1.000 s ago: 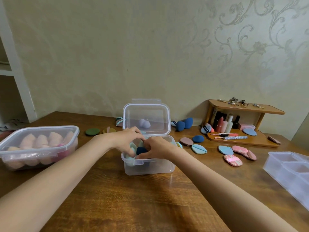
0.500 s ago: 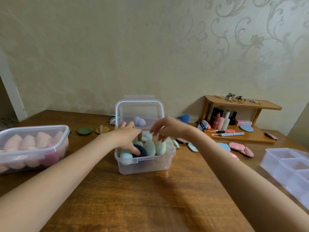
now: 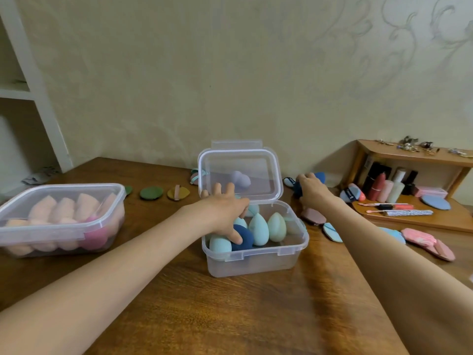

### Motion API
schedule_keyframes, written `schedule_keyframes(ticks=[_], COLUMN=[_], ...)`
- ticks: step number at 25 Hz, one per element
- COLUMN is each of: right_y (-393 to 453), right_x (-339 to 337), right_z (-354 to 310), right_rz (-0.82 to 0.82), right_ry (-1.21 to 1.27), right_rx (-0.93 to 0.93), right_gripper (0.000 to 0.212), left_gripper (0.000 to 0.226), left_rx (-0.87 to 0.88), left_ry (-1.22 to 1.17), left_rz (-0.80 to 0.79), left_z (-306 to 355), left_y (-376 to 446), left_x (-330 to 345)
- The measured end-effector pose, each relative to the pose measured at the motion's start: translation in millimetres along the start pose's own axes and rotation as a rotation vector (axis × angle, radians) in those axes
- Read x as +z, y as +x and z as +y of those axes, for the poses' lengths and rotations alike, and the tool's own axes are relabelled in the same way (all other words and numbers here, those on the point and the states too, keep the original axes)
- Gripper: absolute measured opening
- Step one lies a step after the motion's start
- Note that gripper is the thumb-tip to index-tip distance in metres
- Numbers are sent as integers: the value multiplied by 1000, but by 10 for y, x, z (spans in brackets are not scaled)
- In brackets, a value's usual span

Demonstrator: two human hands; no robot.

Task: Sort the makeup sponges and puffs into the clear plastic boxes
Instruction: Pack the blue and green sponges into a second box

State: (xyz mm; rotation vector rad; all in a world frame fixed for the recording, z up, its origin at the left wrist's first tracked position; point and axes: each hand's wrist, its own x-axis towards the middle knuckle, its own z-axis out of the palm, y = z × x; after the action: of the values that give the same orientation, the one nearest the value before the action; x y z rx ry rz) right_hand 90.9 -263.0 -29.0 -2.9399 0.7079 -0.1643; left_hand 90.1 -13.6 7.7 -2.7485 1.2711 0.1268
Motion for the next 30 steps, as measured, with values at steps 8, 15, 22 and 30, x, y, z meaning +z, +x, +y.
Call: schedule_keyframes(ticks=[8, 15, 22, 30], right_y=[-648, -1263, -1244, -1246], right_x=[-1017, -761, -406, -464], right_z=[-333, -638, -845, -783], right_rz=[98, -490, -245, -344], right_ry=[623, 59, 114, 163], right_rx=[-129, -274, -228, -255], right_gripper=[33, 34, 25, 33], left_gripper=[50, 42, 71, 69], left_rx=[-13, 59, 126, 122], left_ry=[31, -26, -43, 195], left_rz=[-4, 78, 102, 37], left_z=[55, 45, -7, 41], left_y=[-75, -179, -166, -149], left_x=[-16, 24, 0, 15])
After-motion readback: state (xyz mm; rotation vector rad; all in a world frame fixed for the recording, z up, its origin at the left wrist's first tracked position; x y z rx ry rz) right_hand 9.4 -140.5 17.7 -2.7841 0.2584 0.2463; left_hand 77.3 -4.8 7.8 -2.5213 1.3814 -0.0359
